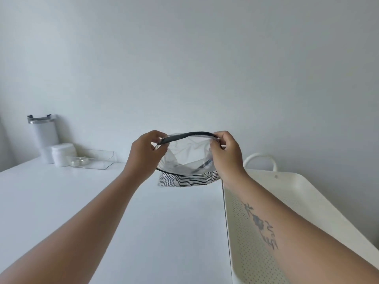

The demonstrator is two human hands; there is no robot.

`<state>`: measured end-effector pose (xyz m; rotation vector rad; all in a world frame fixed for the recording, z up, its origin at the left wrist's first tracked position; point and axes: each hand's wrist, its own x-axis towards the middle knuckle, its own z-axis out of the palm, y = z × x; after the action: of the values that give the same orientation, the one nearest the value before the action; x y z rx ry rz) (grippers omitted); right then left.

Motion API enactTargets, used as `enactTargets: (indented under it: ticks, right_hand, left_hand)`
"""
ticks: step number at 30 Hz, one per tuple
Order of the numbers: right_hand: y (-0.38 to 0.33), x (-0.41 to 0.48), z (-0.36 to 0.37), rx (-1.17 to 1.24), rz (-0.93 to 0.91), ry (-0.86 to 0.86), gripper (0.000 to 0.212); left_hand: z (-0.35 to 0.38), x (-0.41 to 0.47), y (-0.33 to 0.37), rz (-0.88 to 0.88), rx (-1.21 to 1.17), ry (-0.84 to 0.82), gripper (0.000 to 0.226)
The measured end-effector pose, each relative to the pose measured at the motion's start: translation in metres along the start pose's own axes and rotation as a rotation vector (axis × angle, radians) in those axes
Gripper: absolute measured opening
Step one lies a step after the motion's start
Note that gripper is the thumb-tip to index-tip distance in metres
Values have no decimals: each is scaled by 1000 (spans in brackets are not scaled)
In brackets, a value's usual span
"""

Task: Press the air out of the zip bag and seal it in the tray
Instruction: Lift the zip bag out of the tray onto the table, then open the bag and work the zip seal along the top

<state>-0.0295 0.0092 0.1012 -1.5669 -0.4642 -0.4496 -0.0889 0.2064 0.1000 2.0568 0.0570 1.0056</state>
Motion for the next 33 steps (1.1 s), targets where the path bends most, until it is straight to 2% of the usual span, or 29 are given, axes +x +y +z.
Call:
enactTargets:
  ticks: [2,9,13,16,18,24,29,33]
  right_hand:
    - [10,-12,25,39,42,-25,20]
    - [54,-69,75,66,195,-108,14]
    - [68,-88,77,-14,170,-135,13]
    - [74,-99,70,-85,132,-159,10]
    - [79,-108,63,-146,127,-166,15]
    - [89,-146,43,-116,278,-247,36]
    - [97,-160,35,-123,334,-270,35]
    - [98,-163,34,-220,239,-203,28]
  left_hand:
    - [-17,-9,-19,-63,10,-5,14]
    - [-64,-69,-79,-372,-117,-121,42]
    - [-77,-99,-105,-501,-221,-196,38]
    - [-77,-113,-111,-535,-251,-184,27]
    - [-73,-121,-111,-544,-268,-164,18]
    - [-57,-143,-114,-559,-235,-72,7]
    - [-53,-154,-114,-562,-161,12,6]
    - [-51,-163,-112,-577,-103,92,3]
